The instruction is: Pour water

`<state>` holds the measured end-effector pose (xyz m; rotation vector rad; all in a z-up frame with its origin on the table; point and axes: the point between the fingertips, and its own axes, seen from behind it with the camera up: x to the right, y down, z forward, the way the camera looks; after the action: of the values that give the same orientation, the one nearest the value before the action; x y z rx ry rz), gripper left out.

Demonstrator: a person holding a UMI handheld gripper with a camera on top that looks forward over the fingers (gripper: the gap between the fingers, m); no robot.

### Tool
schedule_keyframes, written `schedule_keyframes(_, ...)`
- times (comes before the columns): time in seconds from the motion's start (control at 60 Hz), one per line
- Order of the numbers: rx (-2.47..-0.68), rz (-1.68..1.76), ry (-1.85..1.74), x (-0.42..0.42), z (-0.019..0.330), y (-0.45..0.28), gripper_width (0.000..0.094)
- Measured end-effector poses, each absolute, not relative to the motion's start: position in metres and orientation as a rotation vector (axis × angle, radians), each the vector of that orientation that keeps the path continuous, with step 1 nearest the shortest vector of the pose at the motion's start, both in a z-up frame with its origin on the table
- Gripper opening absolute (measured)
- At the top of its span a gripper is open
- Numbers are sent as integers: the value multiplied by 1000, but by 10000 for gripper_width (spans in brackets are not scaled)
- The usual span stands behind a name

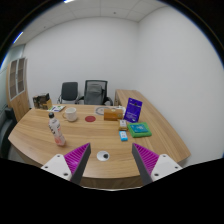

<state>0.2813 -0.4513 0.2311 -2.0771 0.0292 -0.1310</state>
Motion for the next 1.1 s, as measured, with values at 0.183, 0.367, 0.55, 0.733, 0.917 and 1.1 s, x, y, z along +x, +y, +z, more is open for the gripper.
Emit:
schedule_keyframes(0.183,-2119,-105,14,255,203,-453,857)
schedule_keyframes(0.367,-2157,-35,-38,185,159,-449,856)
schedule_keyframes(0.55,-2131,33,-75,90,123,-406,860)
schedule_keyframes(0.733,-2037,34,-72,19,100,-322,859)
schedule_keyframes(0.917,-1988,11,-19,-8,70,-247,781)
schedule_keyframes(1.1,-1941,-36,16,-5,64,-216,431)
